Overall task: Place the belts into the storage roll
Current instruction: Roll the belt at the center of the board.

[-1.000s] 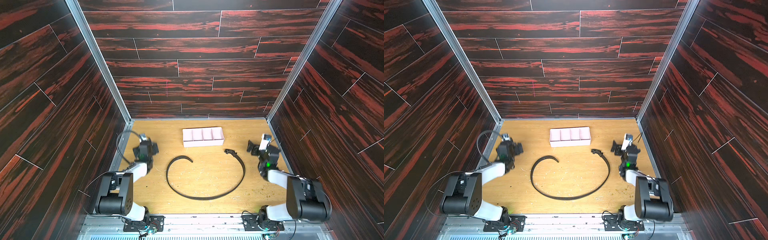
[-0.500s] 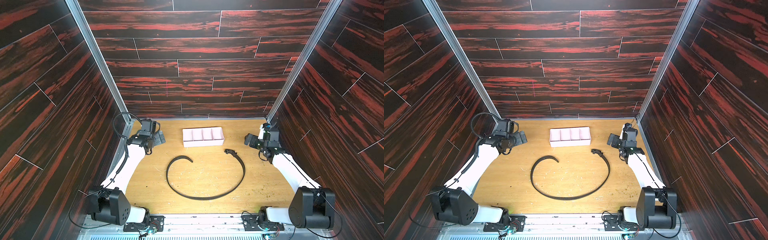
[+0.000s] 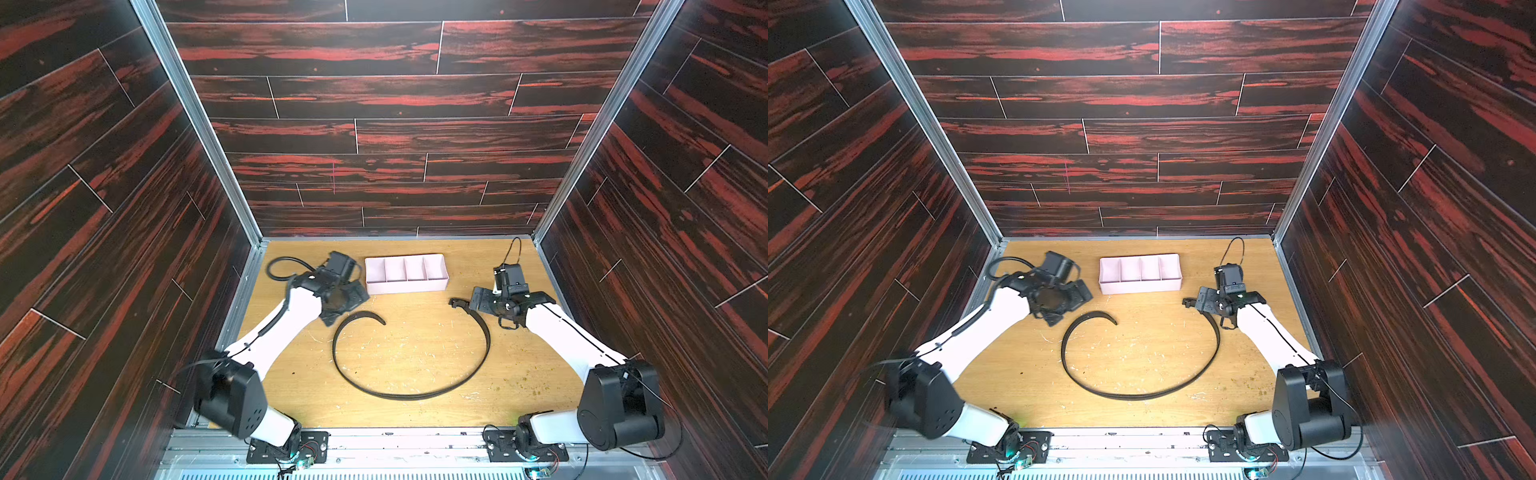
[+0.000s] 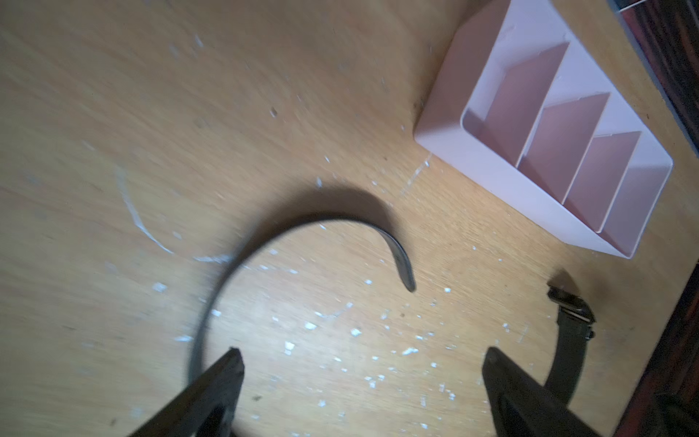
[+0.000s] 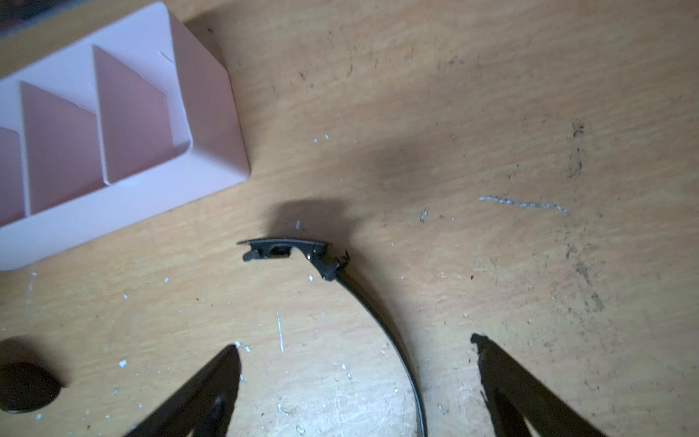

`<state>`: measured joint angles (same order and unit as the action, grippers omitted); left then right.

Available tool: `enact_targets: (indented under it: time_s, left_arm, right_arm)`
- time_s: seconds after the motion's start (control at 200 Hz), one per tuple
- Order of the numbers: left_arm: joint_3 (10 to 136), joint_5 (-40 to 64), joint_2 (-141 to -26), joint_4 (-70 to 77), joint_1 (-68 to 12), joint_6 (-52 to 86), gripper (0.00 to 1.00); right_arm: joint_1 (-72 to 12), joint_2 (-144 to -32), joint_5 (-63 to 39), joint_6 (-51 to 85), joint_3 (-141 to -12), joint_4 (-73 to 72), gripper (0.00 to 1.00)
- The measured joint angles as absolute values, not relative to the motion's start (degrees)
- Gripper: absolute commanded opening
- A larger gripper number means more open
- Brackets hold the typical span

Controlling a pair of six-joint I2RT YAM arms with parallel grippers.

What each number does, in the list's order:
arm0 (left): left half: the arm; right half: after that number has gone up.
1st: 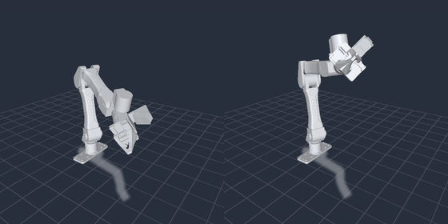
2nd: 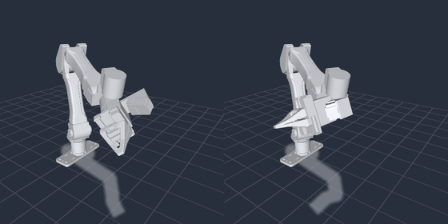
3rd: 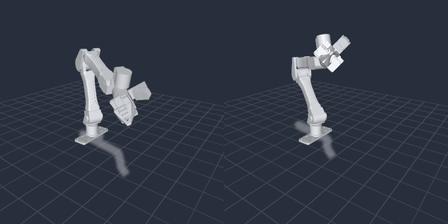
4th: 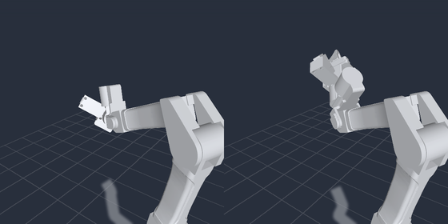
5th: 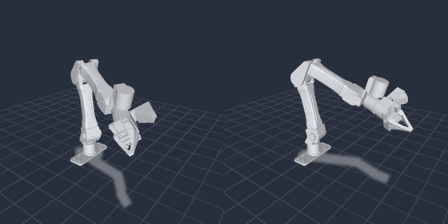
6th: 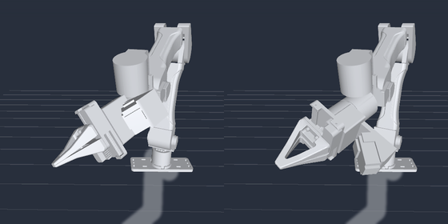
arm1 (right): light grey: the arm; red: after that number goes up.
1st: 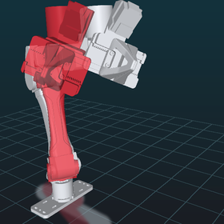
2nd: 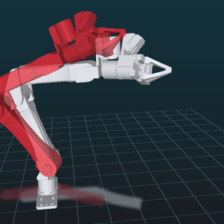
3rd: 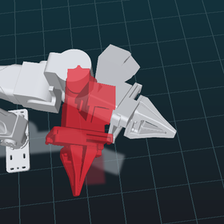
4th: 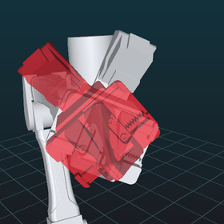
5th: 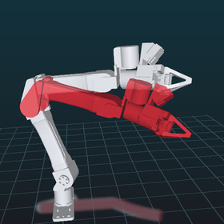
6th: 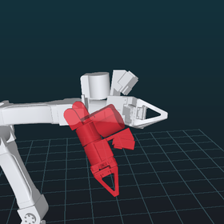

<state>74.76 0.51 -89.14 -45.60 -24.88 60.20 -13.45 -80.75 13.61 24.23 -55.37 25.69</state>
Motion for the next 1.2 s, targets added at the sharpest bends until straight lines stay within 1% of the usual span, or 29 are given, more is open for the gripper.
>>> enact_targets:
  time_s: [0.15,0.25,0.456,0.787,0.992,1.107,1.197]
  left_arm:
    - [78.7,2.0,-96.3,-45.1,-26.3,66.9,0.87]
    - [80.9,2.6,-100.5,-45.4,-27.1,69.7,0.84]
    - [84.6,4.7,-108.2,-45.3,-28.3,73.7,0.79]
    - [89.5,6.0,-113.7,-46.2,-30.0,75.3,0.74]
    - [89.4,6.1,-115.5,-46.8,-31.1,74.1,0.59]
    - [88.6,6.1,-116.7,-46.9,-31.2,72.9,0.55]
    - [88.2,6.0,-117.7,-47.0,-31.3,72.0,0.49]
  right_arm:
    - [-13.8,-80.8,14.5,24.9,-54.7,26.3,0.99]
    - [-14.0,-80.7,14.9,25.1,-54.7,26.7,0.99]
    - [-14.4,-80.1,15.5,25.3,-54.0,27.2,0.99]
    - [-14.4,-79.8,15.8,25.5,-53.3,27.6,0.99]
    - [-14.4,-79.8,15.7,25.5,-51.7,27.9,0.99]
    - [-14.4,-80.1,15.6,25.5,-51.1,27.8,0.99]
    - [-14.4,-80.9,15.4,25.5,-50.7,27.8,0.98]
